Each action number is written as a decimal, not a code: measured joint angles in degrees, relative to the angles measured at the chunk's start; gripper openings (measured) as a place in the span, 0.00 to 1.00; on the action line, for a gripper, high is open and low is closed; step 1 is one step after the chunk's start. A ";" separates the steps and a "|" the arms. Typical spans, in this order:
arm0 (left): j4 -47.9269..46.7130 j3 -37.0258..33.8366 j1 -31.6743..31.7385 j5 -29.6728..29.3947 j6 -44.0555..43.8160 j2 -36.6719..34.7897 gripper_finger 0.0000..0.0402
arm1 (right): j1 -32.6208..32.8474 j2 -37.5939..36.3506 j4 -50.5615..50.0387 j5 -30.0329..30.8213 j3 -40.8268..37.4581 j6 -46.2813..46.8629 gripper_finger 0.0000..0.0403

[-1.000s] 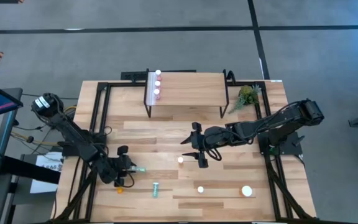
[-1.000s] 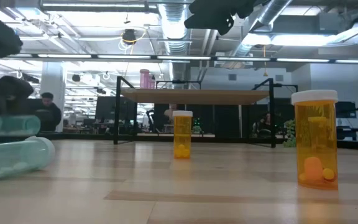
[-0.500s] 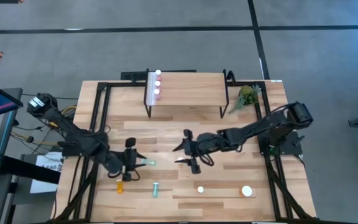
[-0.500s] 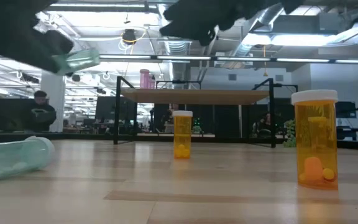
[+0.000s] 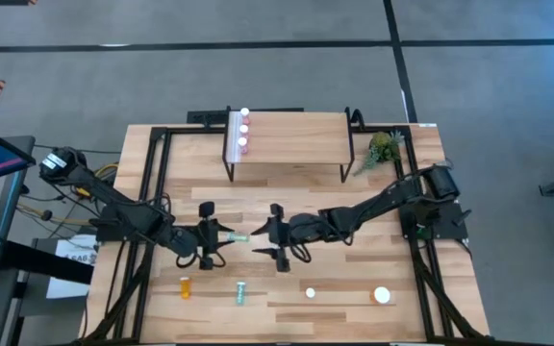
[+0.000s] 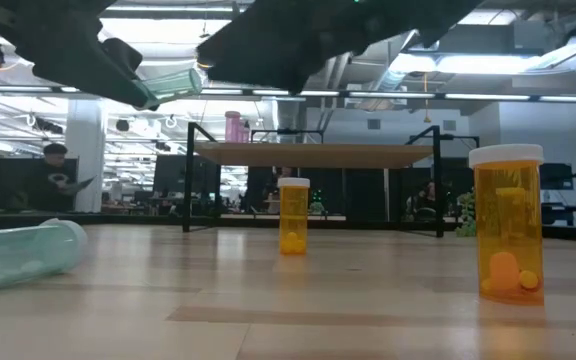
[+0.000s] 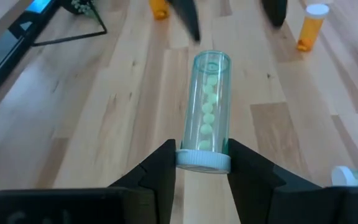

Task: Pick and place medicine bottles onto shelf by color
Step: Put the top green pill bottle on the shelf

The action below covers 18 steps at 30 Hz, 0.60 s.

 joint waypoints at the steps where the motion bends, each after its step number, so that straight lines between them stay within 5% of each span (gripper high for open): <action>1: 0.02 0.00 -0.02 -0.01 0.01 0.00 0.28 | -0.26 0.72 -0.24 0.01 0.66 -0.05 0.59; 18: 0.15 0.00 -0.04 0.02 -0.11 0.00 0.28 | -1.64 5.34 -0.91 0.23 6.04 0.27 0.57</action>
